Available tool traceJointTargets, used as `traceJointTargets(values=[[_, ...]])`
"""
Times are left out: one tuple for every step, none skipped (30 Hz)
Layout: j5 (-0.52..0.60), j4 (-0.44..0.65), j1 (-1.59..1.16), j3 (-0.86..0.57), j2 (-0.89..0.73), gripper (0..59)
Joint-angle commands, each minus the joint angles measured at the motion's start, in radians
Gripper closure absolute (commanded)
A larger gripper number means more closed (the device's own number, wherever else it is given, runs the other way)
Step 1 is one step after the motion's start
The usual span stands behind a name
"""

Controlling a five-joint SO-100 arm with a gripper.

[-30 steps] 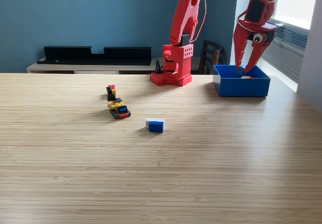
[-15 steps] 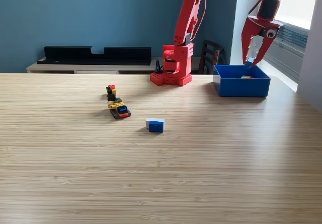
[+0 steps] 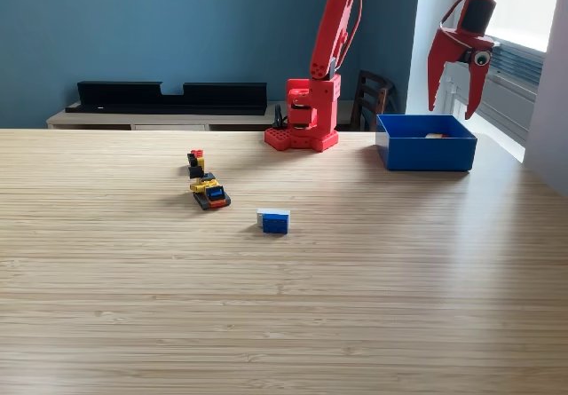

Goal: Grasp a lego block and put it in the bin.

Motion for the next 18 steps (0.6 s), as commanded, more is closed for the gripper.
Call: traceJointTargets(values=[[0.009,0.046,0.020,-0.020,0.040,39.1],[0.020,0.046,0.040,-0.029,0.040,44.0],[0.032,0.046,0.067,-0.043,0.040,48.9],[0.048,0.046,0.101,-0.058,0.040,53.2],[0.061,0.046,0.143,-0.078,0.040,57.2],[0.075,0.046,0.187,-0.094,0.040,58.5],[0.086,0.046,0.233,-0.109,0.040,58.5],[0.097,0.046,0.284,-0.126,0.040,58.5],[0.106,0.046,0.339,-0.146,0.040,58.5],[0.115,0.046,0.394,-0.166,0.040,58.5],[0.123,0.046,0.451,-0.186,0.040,58.5],[0.127,0.046,0.509,-0.206,0.040,58.5],[0.130,0.046,0.568,-0.222,0.040,58.5],[0.130,0.046,0.627,-0.238,0.040,58.5],[0.127,0.046,0.683,-0.252,0.040,58.5],[0.124,0.046,0.736,-0.265,0.040,58.5],[0.117,0.046,0.782,-0.279,0.040,58.5],[0.110,0.046,0.827,-0.295,0.040,58.5]])
